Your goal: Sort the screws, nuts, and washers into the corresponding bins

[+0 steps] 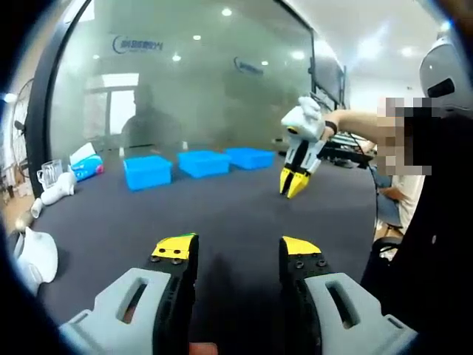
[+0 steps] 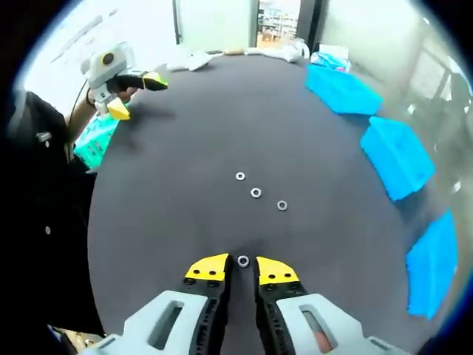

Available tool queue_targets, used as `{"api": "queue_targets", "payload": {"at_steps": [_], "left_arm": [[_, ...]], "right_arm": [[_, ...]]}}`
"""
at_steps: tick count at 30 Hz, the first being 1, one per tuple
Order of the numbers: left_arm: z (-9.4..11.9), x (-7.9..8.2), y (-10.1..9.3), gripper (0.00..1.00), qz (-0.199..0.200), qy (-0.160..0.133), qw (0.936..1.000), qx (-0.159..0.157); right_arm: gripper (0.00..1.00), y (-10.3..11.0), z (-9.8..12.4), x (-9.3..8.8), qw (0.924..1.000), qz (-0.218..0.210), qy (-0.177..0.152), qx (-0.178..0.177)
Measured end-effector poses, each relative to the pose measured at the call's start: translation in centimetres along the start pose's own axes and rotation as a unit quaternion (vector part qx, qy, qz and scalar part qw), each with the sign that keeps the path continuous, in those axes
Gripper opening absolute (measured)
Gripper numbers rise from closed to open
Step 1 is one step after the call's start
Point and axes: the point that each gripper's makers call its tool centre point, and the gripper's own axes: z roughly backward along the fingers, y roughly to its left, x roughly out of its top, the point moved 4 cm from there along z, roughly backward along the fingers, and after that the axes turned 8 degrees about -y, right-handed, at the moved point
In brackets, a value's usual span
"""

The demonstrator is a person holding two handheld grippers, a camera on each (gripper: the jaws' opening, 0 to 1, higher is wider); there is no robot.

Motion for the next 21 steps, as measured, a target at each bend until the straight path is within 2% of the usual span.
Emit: {"api": "queue_targets", "payload": {"at_steps": [3,12,18,21], "left_arm": [[0.1,0.0,0.0,0.43,-0.001,0.001,1.0,0.001],[0.2,0.4,-0.1,0.43,0.0,-0.006,1.0,0.006],[0.3,0.9,0.2,0.42,-0.001,-0.014,0.9998,0.015],[0.4,1.1,0.3,0.42,-0.004,-0.016,0.9997,0.018]], "right_arm": [[0.04,0.5,0.0,0.0,1.0,0.002,-0.003,0.004],[0.03,0.5,0.4,-0.2,0.9998,-0.005,-0.02,-0.002],[0.03,0.7,1.7,0.0,0.9958,-0.031,-0.081,-0.03],[0.03,0.9,2.9,0.1,0.9895,-0.047,-0.126,-0.053]]}}
